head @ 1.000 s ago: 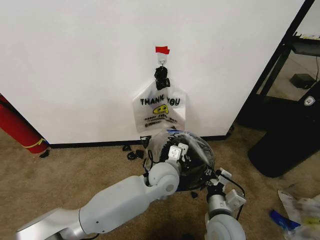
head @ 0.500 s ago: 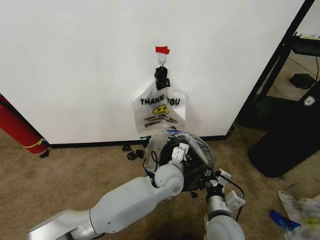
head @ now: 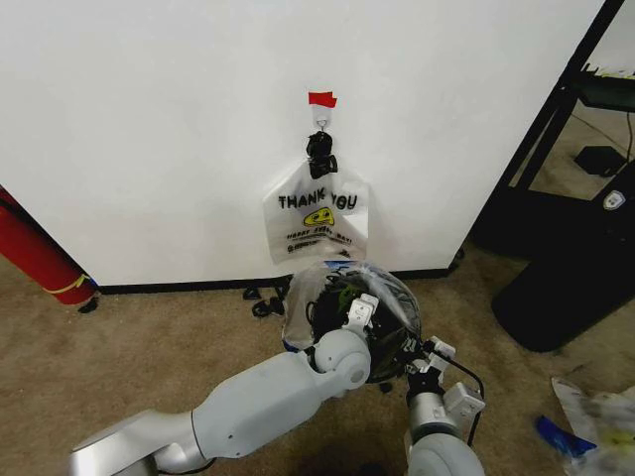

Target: Pick up the garbage bag from the wall and place it over the trash bin.

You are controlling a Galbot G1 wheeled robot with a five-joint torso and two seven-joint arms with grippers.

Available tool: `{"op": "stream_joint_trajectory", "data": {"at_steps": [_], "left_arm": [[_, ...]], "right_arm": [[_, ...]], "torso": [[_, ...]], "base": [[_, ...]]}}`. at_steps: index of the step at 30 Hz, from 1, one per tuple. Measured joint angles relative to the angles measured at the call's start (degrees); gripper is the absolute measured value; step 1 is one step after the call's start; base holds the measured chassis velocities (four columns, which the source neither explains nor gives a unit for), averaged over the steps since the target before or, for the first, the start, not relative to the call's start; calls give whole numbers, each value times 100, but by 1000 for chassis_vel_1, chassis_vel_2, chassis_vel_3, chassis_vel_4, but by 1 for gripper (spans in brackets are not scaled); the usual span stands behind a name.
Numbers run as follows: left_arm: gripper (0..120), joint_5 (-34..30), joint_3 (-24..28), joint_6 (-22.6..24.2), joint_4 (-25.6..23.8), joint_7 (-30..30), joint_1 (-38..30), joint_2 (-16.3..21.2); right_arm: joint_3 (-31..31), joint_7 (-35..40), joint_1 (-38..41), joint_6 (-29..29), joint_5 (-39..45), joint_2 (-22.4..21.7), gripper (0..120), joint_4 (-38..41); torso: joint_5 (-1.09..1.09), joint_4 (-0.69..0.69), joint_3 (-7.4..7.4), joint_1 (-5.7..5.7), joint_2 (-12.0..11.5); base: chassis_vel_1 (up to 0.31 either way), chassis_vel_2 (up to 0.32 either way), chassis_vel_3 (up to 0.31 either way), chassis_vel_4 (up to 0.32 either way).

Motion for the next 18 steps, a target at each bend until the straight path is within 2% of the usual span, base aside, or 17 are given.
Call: {"op": "stream_joint_trajectory", "data": {"at_steps": [18], "left_arm": [[0, -158, 88, 115, 286, 20, 9, -75]], "right_arm": [[-143, -202, -127, 99, -317, -8, 0, 13]], "torso": [[0, 0, 0, 0, 0]], "base": [[0, 0, 0, 0]]}}
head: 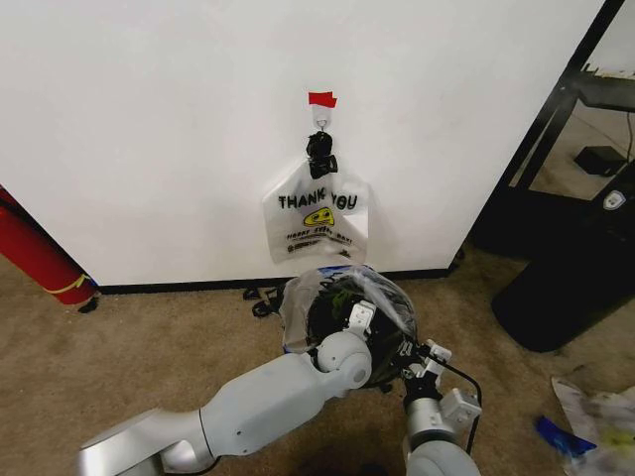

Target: Pick up the garbage bag from the wall and place it over the trash bin.

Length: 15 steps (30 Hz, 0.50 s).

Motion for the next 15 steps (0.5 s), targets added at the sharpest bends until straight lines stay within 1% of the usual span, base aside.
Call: {"op": "stream_joint_trajectory", "data": {"at_steps": [5, 8, 10, 14, 15], "left_arm": [[0, -3, 3, 7, -49, 7, 2, 45], [0, -51, -21, 12, -326, 8, 24, 224], [0, -69, -34, 12, -396, 4, 31, 270], [0, -144, -144, -44, -784, -12, 67, 467], [0, -144, -144, -44, -784, -12, 67, 467]], "right_arm": [[9, -8, 13, 10, 4, -5, 0, -32], [73, 48, 96, -2, 148, -33, 0, -67], [89, 67, 120, -18, 197, -41, 0, -67], [132, 138, 242, -78, 336, -68, 0, -94], [132, 138, 242, -78, 336, -68, 0, -94]], "torso": [[0, -1, 0, 0, 0], [0, 0, 0, 0, 0], [0, 0, 0, 0, 0], [0, 1, 0, 0, 0], [0, 1, 0, 0, 0]], "base": [[0, 0, 0, 0], [0, 0, 0, 0], [0, 0, 0, 0], [0, 0, 0, 0], [0, 0, 0, 0]]}}
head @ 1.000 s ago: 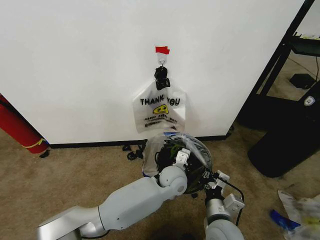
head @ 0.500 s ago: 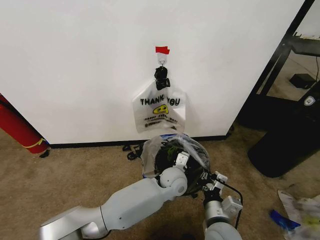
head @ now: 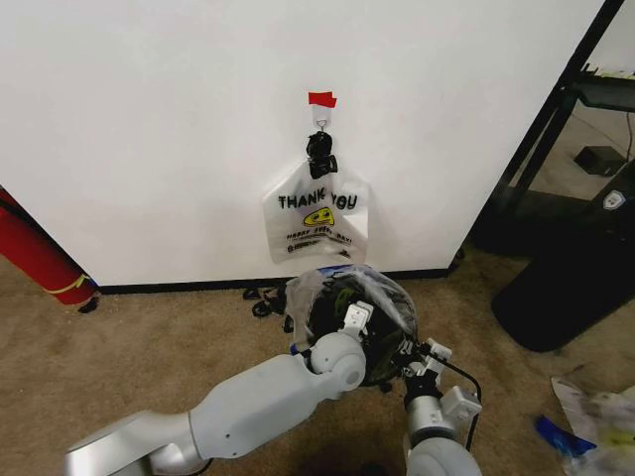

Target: Pick up the garbage bag from the wall and place it over the trash bin.

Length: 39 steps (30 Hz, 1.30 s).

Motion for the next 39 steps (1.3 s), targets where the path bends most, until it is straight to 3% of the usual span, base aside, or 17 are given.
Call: {"op": "stream_joint_trajectory", "data": {"at_steps": [6, 29, 31, 39], "left_arm": [[0, 11, -108, -251, 38, -7, 5, -116], [0, 293, 81, -254, 936, 87, -27, -577], [0, 296, 83, -251, 904, 82, -15, -560], [0, -45, 231, -11, 11, -48, -89, -99]], "right_arm": [[-66, 5, -34, -26, 16, 60, 0, -2], [-136, -64, -261, -26, -28, 81, 0, 138], [-123, -65, -254, -26, -29, 78, 0, 128], [-12, -76, -143, 96, -392, 21, 0, -103]], "torso": [[0, -2, 0, 0, 0], [1, -1, 0, 0, 0], [0, -2, 0, 0, 0], [1, 1, 0, 0, -1]], "base": [[0, 0, 0, 0], [0, 0, 0, 0], [0, 0, 0, 0], [0, 0, 0, 0]]}}
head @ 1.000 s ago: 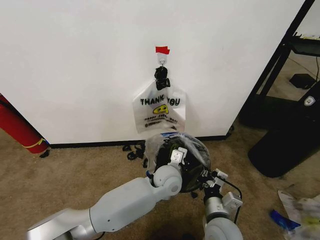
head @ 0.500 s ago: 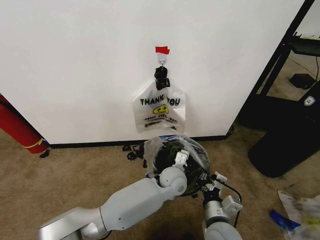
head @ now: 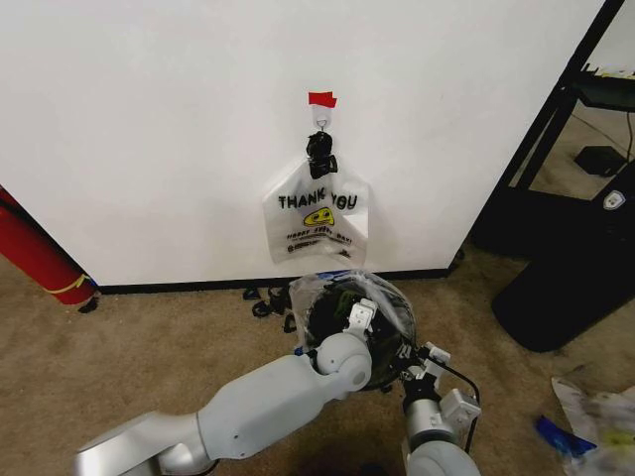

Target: Pick up the garbage bag from the wall and place it over the trash bin.

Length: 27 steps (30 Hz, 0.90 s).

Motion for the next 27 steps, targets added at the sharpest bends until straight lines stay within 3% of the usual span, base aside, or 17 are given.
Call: {"op": "stream_joint_trajectory", "data": {"at_steps": [4, 10, 27], "left_arm": [[0, -389, 307, 362, -71, -169, -116, 7], [0, -570, 342, 611, 66, -261, -224, -7], [0, -138, 140, 96, 694, 83, -60, -327]], "right_arm": [[-85, -131, 2, 284, -784, 27, 0, -126], [-116, -195, -28, 383, -936, 59, 0, -123], [-179, -184, -30, 248, -353, 30, 0, -31]], "torso": [[0, -3, 0, 0, 0], [0, -2, 0, 0, 0], [0, -2, 0, 0, 0]], "base": [[0, 0, 0, 0], [0, 0, 0, 0], [0, 0, 0, 0]]}}
